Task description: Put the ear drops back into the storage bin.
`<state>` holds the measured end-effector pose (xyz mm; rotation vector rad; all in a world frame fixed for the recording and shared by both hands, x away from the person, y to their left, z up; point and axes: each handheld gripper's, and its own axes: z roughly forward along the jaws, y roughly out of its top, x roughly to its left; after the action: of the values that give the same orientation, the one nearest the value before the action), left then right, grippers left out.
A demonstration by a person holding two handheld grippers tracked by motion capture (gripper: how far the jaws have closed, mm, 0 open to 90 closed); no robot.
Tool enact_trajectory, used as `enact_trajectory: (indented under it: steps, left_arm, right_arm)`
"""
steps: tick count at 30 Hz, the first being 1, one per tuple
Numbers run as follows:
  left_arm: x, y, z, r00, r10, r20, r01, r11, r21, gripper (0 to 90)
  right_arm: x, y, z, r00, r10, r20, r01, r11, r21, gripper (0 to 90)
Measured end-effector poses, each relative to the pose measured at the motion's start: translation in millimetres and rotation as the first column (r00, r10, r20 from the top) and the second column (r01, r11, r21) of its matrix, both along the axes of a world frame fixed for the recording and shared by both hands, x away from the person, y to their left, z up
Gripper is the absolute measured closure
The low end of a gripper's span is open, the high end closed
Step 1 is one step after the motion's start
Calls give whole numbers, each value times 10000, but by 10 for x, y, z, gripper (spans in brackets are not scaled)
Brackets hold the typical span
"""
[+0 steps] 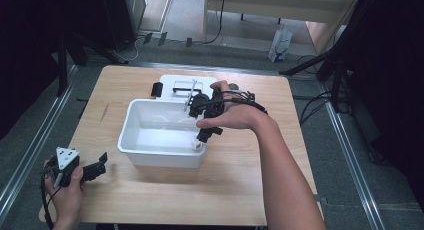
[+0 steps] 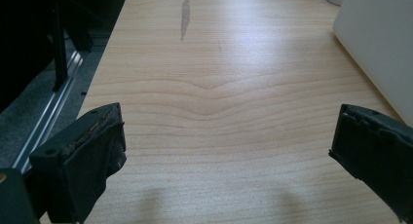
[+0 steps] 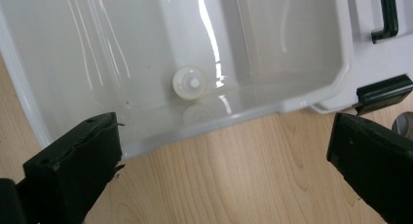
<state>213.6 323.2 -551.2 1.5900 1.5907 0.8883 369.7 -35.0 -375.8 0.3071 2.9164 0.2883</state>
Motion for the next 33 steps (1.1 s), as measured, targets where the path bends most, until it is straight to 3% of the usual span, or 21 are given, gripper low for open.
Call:
enact_trajectory:
  steps: [13, 23, 33]
  left_arm:
    - [2, -12, -1, 10000, -34, 32, 34, 10000, -6, 0]
    - [0, -10, 0, 10000, -59, 12, 59, 10000, -19, 0]
    - [1, -7, 0, 10000, -41, 6, 41, 10000, -63, 0]
  right_arm:
    - [-47, -379, -1, 9988, -483, 106, 481, 9988, 117, 0]
    - [-122, -715, -90, 9981, -549, 284, 548, 9985, 42, 0]
    - [-234, -1119, -243, 9929, -1148, 303, 1142, 9933, 185, 0]
